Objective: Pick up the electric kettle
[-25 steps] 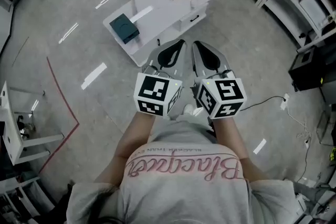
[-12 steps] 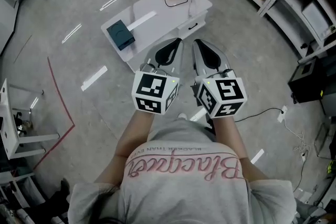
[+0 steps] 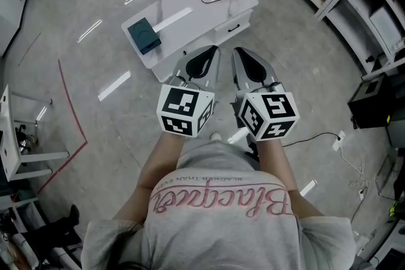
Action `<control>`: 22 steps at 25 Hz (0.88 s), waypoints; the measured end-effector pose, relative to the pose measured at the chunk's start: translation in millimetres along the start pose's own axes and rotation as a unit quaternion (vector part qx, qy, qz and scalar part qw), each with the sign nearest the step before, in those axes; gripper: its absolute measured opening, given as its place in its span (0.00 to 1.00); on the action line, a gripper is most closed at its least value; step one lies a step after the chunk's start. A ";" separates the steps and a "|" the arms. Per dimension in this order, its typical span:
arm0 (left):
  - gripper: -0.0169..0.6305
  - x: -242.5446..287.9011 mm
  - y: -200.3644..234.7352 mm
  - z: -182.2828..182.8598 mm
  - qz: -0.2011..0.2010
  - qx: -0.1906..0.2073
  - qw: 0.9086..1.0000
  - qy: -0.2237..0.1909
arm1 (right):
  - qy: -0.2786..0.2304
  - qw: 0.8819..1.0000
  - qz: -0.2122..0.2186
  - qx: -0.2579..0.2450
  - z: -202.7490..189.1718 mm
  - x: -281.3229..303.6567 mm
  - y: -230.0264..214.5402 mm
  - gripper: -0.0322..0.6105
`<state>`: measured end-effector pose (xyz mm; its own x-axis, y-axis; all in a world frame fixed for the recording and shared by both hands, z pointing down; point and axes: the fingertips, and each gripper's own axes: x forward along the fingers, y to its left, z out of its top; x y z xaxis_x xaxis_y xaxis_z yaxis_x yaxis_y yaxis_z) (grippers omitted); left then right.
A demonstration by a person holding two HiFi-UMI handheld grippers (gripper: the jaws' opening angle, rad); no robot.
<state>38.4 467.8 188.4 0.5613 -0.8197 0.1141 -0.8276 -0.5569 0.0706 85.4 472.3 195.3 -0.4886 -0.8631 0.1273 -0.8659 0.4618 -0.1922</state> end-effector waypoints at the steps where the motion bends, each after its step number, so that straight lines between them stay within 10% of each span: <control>1: 0.04 1.3 0.4 -0.3 0.001 -0.002 1.000 0.001 | 0.001 1.000 0.001 0.002 -0.4 0.5 -1.6 0.08; 22: 0.04 74.2 50.2 -2.4 -0.002 -0.020 1.000 0.008 | 0.009 1.000 -0.012 -0.010 2.4 66.2 -41.0 0.08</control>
<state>38.5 379.3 202.8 0.5640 -0.8155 0.1300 -0.8255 -0.5533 0.1109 88.9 395.7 209.3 -0.4700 -0.8698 0.1500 -0.8789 0.4457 -0.1697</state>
